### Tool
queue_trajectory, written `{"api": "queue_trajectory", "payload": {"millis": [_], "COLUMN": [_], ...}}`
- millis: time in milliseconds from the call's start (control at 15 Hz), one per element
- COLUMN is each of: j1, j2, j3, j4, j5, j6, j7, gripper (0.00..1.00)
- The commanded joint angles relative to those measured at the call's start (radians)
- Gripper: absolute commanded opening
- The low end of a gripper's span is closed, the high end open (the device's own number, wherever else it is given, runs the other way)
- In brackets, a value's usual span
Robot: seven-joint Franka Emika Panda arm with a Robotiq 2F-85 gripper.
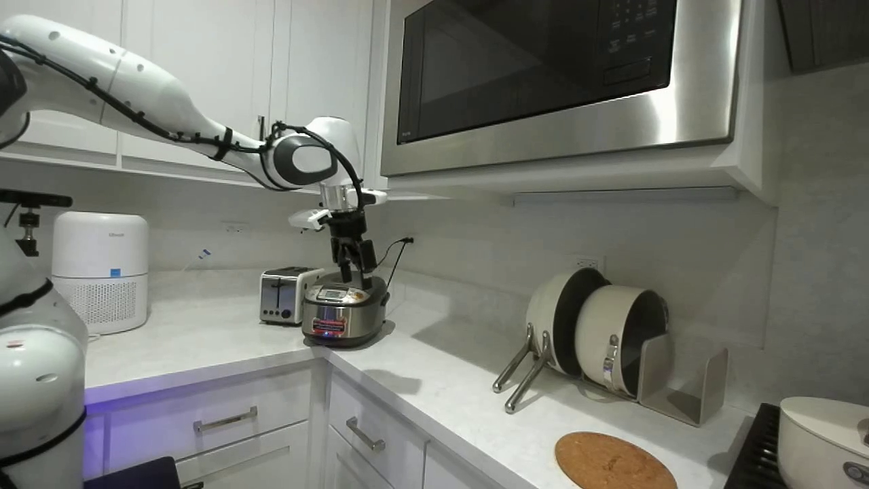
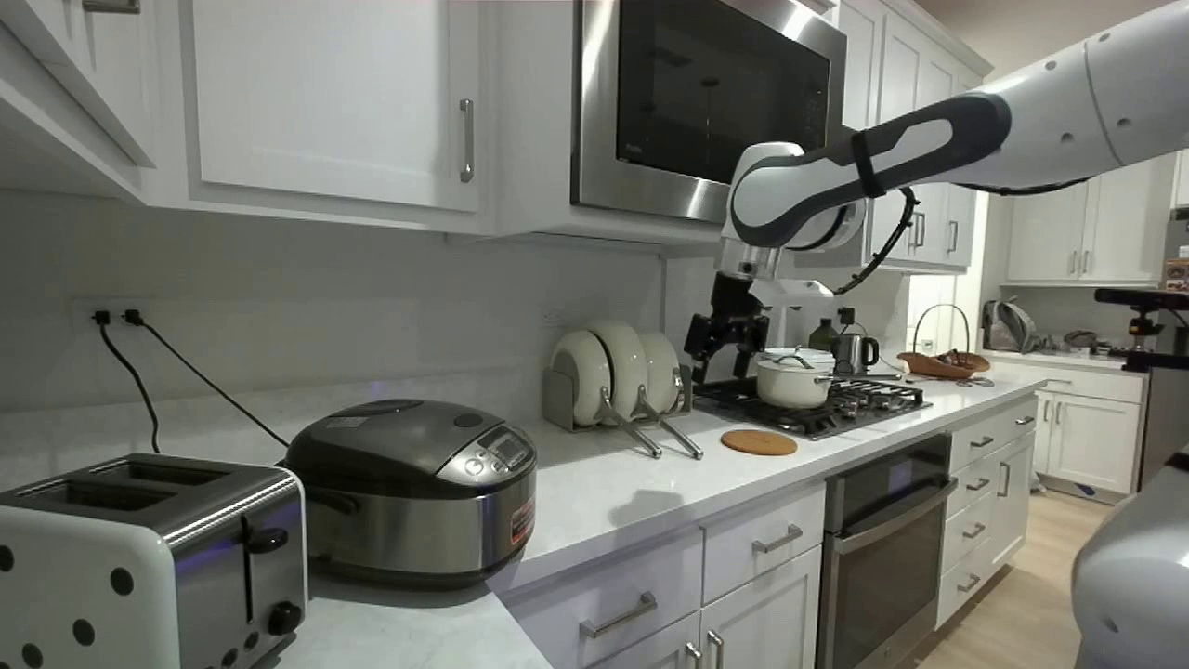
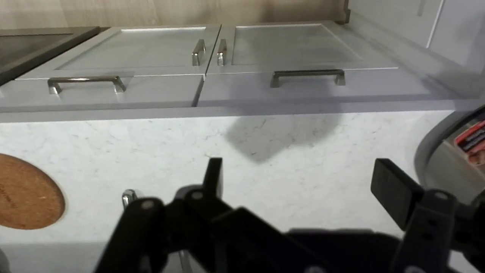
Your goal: Push the lever on the toaster downwards
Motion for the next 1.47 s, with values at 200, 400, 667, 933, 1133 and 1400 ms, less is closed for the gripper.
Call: {"api": "queue_trajectory", "payload": {"millis": [200, 400, 667, 933, 1133, 1400], "j1": [0.098, 0.151, 0.229, 0.312, 0.364, 0.406], "j2": [-0.198, -0.281, -0.371, -0.409, -0.402, -0.36], "j3": [0.021, 0.031, 0.069, 0.139, 0.193, 0.253], "j4": [-0.083, -0.114, -0.166, -0.202, -0.207, -0.183], "j5": [0.079, 0.122, 0.179, 0.214, 0.225, 0.231], "j6": [-0.121, -0.168, -0.173, -0.161, -0.148, -0.124], "j7": [-0.13, -0.176, -0.207, -0.21, -0.206, -0.196], "gripper": [1.0, 1.0, 1.0, 1.0, 1.0, 1.0]}}
